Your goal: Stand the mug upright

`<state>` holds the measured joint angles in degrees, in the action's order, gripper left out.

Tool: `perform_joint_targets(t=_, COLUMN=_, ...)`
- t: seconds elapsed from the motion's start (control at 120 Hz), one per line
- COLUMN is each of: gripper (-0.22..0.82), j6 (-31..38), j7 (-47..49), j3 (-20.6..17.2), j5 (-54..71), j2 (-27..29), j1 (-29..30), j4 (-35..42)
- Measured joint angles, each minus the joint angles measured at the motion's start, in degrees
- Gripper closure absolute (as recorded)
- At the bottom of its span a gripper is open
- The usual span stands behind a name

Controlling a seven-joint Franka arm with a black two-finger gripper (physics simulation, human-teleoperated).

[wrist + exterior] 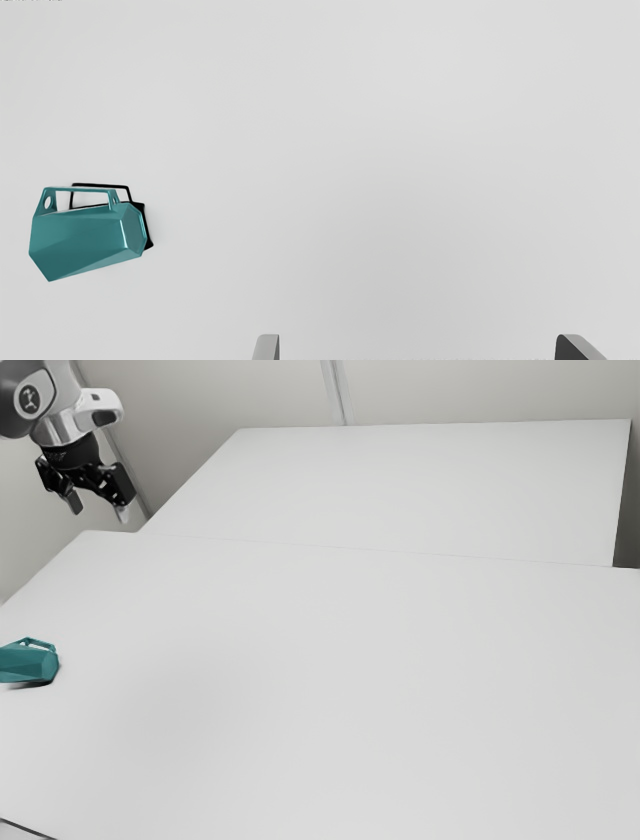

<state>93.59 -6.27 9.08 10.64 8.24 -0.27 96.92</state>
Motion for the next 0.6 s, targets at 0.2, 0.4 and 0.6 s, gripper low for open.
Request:
perform_joint_targets(t=0.2, gripper=0.00, j6=0.3, j7=-0.8, j3=0.0, j5=0.0, j2=0.5, j1=0.3, j4=1.3)
perform_joint_targets(t=0.4, gripper=0.00, j6=3.2, j7=-1.4, j3=0.1, j5=-0.2, j2=-0.3, j1=3.9, j4=4.0)
perform_joint_targets(t=0.6, gripper=0.00, j6=5.6, j7=-2.3, j3=0.1, j5=-9.0, j2=-3.5, j1=19.8, j4=6.6)
